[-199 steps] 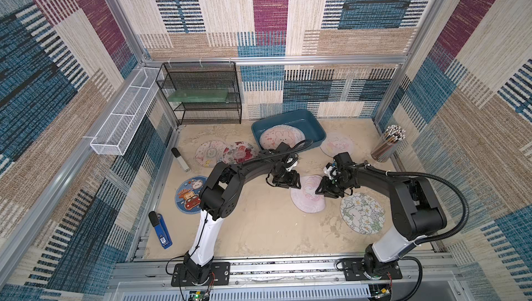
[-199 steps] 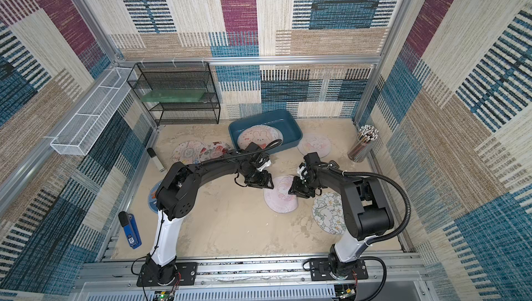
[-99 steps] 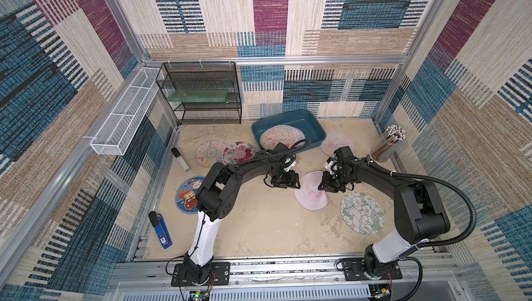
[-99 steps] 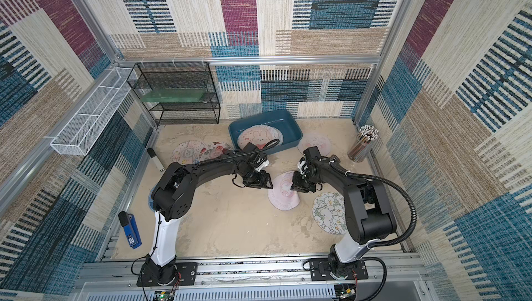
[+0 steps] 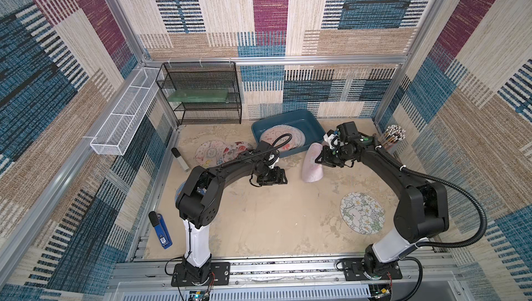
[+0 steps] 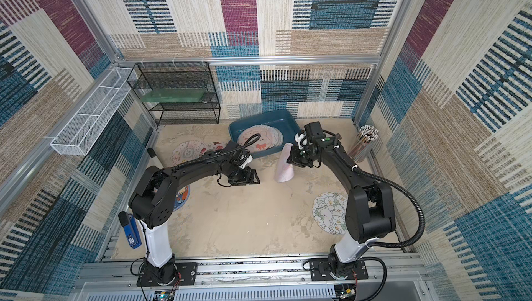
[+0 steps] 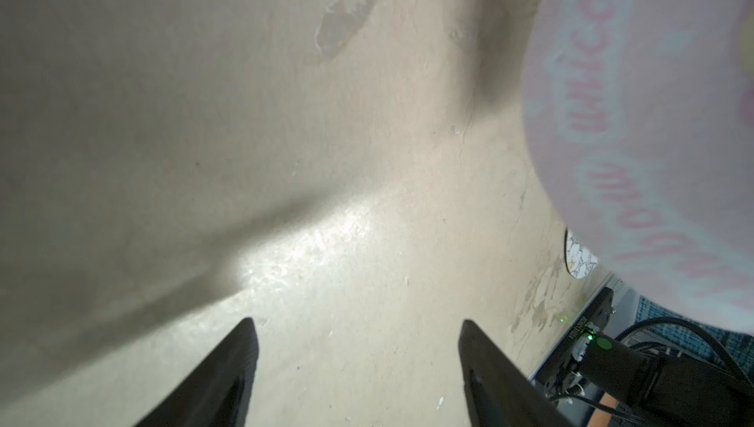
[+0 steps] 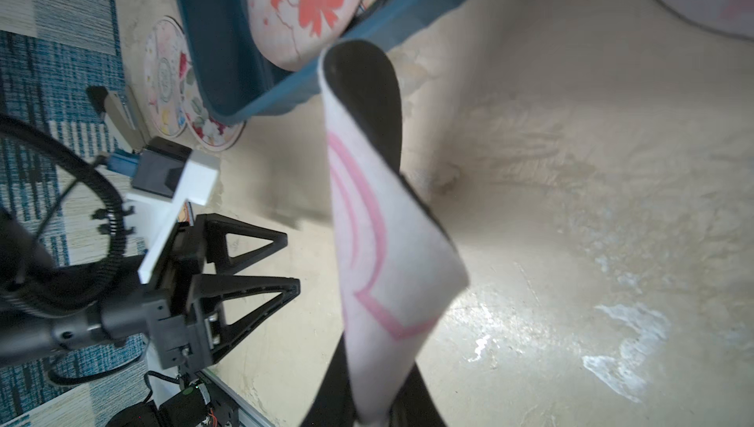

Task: Put the coasters into the storage box
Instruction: Pick up the coaster from the center of the board, then place the coaster in the storage box.

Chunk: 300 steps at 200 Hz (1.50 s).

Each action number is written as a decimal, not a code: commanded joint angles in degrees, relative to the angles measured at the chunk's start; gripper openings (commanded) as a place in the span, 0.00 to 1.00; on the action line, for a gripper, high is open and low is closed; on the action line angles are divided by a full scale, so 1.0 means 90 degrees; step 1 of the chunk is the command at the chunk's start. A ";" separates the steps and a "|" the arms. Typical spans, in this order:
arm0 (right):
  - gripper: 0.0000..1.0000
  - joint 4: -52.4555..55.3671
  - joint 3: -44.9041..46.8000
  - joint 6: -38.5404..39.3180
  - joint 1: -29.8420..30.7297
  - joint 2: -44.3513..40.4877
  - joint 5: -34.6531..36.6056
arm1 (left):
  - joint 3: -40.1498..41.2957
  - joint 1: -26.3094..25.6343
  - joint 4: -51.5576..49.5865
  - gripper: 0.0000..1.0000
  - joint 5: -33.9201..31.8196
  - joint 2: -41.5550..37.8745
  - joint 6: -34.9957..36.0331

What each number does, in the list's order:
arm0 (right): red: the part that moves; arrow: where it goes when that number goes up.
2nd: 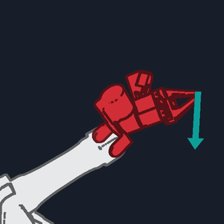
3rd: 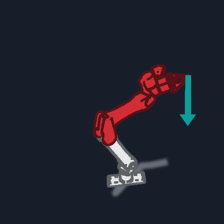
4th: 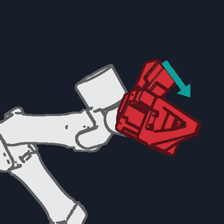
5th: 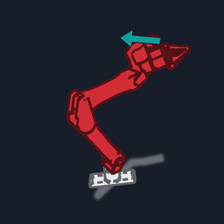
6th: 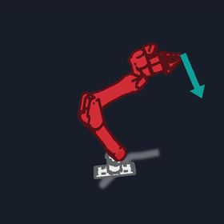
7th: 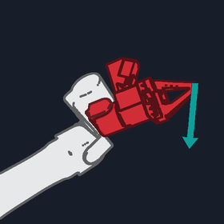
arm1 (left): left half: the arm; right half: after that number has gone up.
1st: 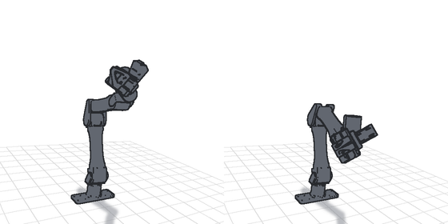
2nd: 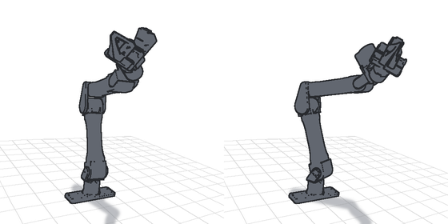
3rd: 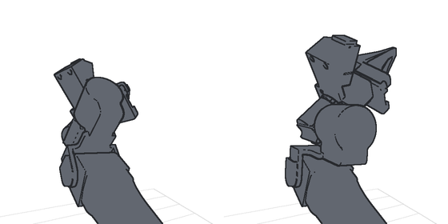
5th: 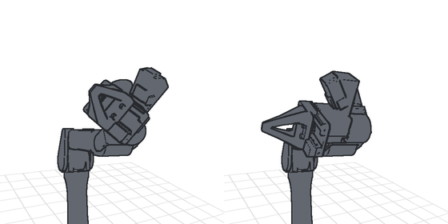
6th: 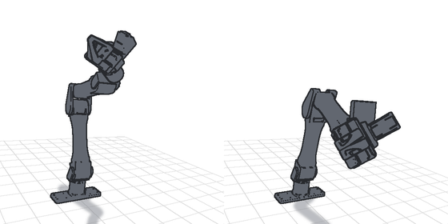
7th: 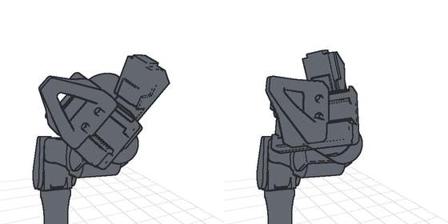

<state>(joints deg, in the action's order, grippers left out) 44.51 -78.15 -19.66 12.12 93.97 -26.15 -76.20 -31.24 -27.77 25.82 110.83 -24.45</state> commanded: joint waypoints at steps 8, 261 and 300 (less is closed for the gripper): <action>0.16 -0.0009 -0.0789 -0.0024 0.0071 0.0308 -0.0293 | 0.0318 0.0204 0.0376 0.78 0.0136 -0.0188 -0.0193; 0.42 -0.1660 -0.5243 -0.0980 0.0430 0.5384 -0.0223 | 0.1240 0.0691 0.0223 0.79 -0.0057 -0.1132 -0.0036; 0.71 -0.1268 -0.5199 -0.0913 0.0381 0.5130 0.0062 | 0.1195 0.0701 0.0243 0.80 -0.0047 -0.1082 -0.0052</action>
<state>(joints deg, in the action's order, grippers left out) 31.20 -125.16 -28.40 15.81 142.39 -27.88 -65.06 -25.08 -25.96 25.67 100.95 -25.26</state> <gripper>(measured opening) 0.649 0.796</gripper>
